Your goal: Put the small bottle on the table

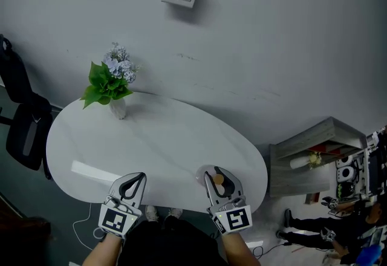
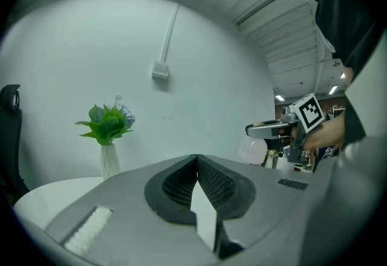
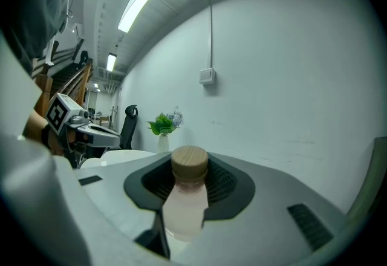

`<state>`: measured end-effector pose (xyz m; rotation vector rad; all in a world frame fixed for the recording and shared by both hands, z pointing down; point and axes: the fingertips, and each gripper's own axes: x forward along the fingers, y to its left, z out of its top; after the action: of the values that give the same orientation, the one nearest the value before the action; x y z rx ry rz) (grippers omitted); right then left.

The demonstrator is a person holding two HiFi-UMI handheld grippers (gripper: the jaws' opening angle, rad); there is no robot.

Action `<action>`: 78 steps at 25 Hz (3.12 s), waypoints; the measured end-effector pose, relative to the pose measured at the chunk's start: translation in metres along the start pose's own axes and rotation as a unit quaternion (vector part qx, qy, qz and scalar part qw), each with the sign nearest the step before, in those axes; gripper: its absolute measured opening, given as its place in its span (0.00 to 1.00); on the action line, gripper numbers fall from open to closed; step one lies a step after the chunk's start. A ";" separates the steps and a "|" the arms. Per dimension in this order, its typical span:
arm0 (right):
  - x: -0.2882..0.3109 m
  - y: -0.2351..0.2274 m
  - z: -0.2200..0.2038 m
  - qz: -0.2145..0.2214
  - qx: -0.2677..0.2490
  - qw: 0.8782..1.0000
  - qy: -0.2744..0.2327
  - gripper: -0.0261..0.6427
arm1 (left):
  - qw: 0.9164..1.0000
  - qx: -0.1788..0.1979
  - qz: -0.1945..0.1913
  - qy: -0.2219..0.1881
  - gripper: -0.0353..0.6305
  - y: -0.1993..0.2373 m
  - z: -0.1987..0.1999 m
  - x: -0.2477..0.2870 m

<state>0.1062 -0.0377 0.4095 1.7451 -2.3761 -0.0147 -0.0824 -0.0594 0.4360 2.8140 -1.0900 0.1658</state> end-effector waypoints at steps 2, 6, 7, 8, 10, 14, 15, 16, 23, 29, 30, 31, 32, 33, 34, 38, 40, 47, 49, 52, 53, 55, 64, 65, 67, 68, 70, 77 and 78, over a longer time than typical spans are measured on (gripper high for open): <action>0.002 -0.003 -0.004 0.006 0.002 1.000 0.002 0.21 | 1.000 -0.001 0.006 0.003 0.06 -0.002 -0.001 0.001; 0.006 -0.008 -0.010 0.015 0.003 1.000 0.004 0.21 | 1.000 0.000 0.014 0.010 0.06 -0.004 -0.003 0.003; 0.007 -0.009 -0.012 0.016 0.003 1.000 0.004 0.21 | 1.000 0.000 0.015 0.011 0.06 -0.004 -0.003 0.003; 0.009 -0.010 -0.013 0.018 0.003 1.000 0.005 0.21 | 1.000 0.001 0.016 0.012 0.06 -0.005 -0.004 0.004; 0.012 -0.012 -0.016 0.022 0.002 1.000 0.006 0.21 | 1.000 0.000 0.020 0.015 0.06 -0.006 -0.004 0.005; 0.020 -0.017 -0.023 0.030 -0.002 1.000 0.010 0.21 | 0.999 -0.002 0.026 0.019 0.06 -0.008 -0.006 0.005; 0.022 -0.018 -0.025 0.032 -0.003 0.999 0.011 0.21 | 0.999 -0.002 0.027 0.020 0.06 -0.009 -0.007 0.005; 0.025 -0.019 -0.027 0.034 -0.004 0.999 0.013 0.21 | 0.999 -0.001 0.028 0.022 0.06 -0.009 -0.007 0.004; 0.050 -0.025 -0.052 0.040 0.007 0.999 0.029 0.21 | 0.999 -0.004 0.040 0.030 0.06 -0.011 -0.012 0.001; 0.071 -0.027 -0.069 0.047 0.005 0.998 0.040 0.21 | 0.998 -0.006 0.050 0.036 0.06 -0.010 -0.015 -0.005; 0.075 -0.026 -0.072 0.049 0.004 0.998 0.041 0.21 | 0.998 -0.006 0.052 0.038 0.06 -0.009 -0.015 -0.006; 0.078 -0.026 -0.074 0.050 0.003 0.998 0.043 0.21 | 0.998 -0.006 0.053 0.039 0.06 -0.008 -0.016 -0.007; 0.081 -0.025 -0.077 0.051 0.002 0.998 0.044 0.21 | 0.998 -0.003 0.054 0.041 0.06 -0.007 -0.016 -0.008; 0.084 -0.025 -0.079 0.052 0.003 0.998 0.044 0.21 | 0.998 0.000 0.055 0.043 0.06 -0.006 -0.016 -0.009; 0.086 -0.025 -0.082 0.053 0.003 0.998 0.046 0.21 | 0.997 0.004 0.056 0.044 0.06 -0.006 -0.015 -0.010; 0.093 -0.026 -0.097 0.054 0.005 0.997 0.054 0.21 | 0.997 0.006 0.063 0.043 0.06 -0.005 -0.012 -0.012; 0.096 -0.026 -0.105 0.052 0.008 0.997 0.059 0.21 | 0.997 0.006 0.067 0.045 0.06 -0.004 -0.012 -0.015; 0.106 -0.020 -0.131 0.060 0.016 0.995 0.077 0.21 | 0.996 0.004 0.071 0.055 0.06 -0.009 -0.021 -0.020; 0.110 -0.018 -0.138 0.061 0.021 0.995 0.080 0.21 | 0.996 0.001 0.072 0.060 0.06 -0.010 -0.024 -0.020; 0.115 -0.017 -0.148 0.061 0.026 0.994 0.085 0.21 | 0.995 0.003 0.073 0.064 0.06 -0.011 -0.025 -0.018; 0.117 -0.017 -0.150 0.060 0.027 0.994 0.087 0.21 | 0.995 0.002 0.073 0.064 0.06 -0.011 -0.026 -0.018; 0.119 -0.018 -0.154 0.059 0.028 0.994 0.089 0.21 | 0.995 0.000 0.075 0.063 0.06 -0.011 -0.026 -0.018; 0.132 -0.023 -0.167 0.055 0.032 0.994 0.091 0.21 | 0.994 -0.003 0.087 0.073 0.06 -0.007 -0.030 -0.019; 0.133 -0.023 -0.168 0.056 0.032 0.994 0.092 0.21 | 0.993 -0.004 0.089 0.076 0.06 -0.006 -0.031 -0.020; 0.135 -0.023 -0.170 0.057 0.033 0.994 0.092 0.21 | 0.993 -0.004 0.091 0.081 0.06 -0.006 -0.033 -0.021; 0.136 -0.022 -0.170 0.058 0.033 0.993 0.092 0.21 | 0.992 -0.004 0.092 0.082 0.06 -0.005 -0.034 -0.022; 0.138 -0.022 -0.172 0.060 0.033 0.993 0.094 0.21 | 0.992 -0.004 0.093 0.085 0.06 -0.005 -0.035 -0.022; 0.142 -0.019 -0.181 0.064 0.032 0.992 0.100 0.21 | 0.991 -0.004 0.100 0.092 0.06 -0.003 -0.039 -0.025; 0.141 -0.019 -0.184 0.063 0.033 0.992 0.103 0.21 | 0.991 -0.005 0.101 0.092 0.06 -0.002 -0.039 -0.025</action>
<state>0.1134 -0.1580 0.6091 1.5371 -2.3524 0.2525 -0.1017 -0.0349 0.4705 2.6120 -1.3230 0.4271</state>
